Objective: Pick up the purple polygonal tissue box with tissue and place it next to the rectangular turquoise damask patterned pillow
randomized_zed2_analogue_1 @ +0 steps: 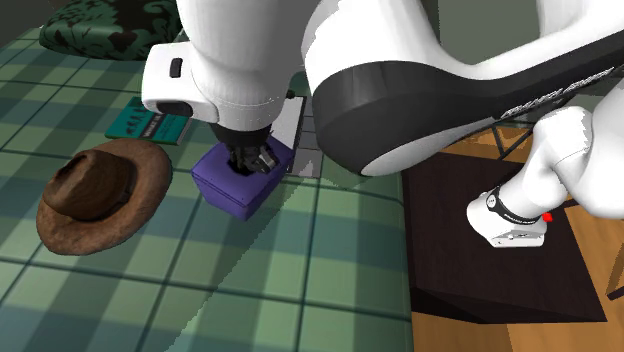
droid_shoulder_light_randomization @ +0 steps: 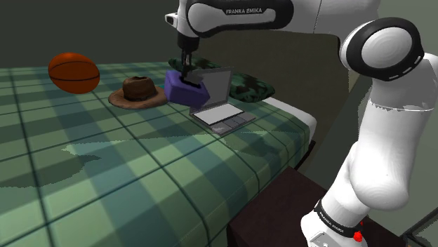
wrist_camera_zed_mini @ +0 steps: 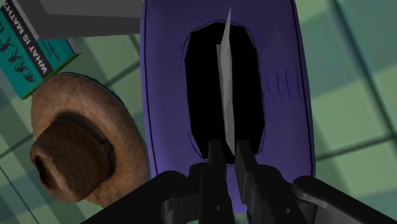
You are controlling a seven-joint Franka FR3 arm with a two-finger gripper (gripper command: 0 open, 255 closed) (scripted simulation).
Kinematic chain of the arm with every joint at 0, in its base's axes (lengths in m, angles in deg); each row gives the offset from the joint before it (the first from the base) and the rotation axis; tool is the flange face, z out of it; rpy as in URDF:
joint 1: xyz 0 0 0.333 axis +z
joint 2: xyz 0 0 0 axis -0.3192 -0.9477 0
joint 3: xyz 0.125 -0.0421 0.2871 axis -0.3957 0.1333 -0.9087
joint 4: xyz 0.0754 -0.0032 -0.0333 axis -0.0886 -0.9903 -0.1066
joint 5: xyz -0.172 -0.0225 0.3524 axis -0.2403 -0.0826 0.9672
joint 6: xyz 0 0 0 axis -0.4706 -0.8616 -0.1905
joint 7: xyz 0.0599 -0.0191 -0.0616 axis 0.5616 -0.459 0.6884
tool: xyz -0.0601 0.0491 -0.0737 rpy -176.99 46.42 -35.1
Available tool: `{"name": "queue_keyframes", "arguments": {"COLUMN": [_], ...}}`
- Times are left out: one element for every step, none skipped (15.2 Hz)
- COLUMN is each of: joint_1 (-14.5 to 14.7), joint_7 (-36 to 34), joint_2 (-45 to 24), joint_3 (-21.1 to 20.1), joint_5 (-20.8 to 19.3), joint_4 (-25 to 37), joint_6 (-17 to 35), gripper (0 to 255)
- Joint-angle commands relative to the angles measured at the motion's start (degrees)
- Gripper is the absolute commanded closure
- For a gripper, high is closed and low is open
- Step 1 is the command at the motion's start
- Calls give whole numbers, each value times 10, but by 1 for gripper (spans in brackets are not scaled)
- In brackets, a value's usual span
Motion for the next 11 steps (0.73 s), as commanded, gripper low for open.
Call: {"name": "queue_keyframes", "arguments": {"joint_1": [1, 2, 2, 2, 3, -6, -15, -24, -33, -41, -49], "joint_7": [4, 5, 7, 9, 10, 21, 32, 44, 56, 68, 80], "joint_2": [-3, -4, -6, -8, -9, 4, 16, 28, 38, 49, 58], "joint_3": [0, -1, -1, -1, -1, 2, 6, 10, 14, 19, 23], "joint_5": [1, 1, 2, 2, 2, 7, 12, 17, 21, 26, 31], "joint_4": [21, 31, 40, 50, 57, 39, 21, 5, -9, -23, -36], "joint_6": [-16, -24, -32, -40, -46, -37, -29, -21, -14, -8, -1], "gripper": [255, 255, 255, 255, 255, 255, 255, 255, 255, 255, 255]}}
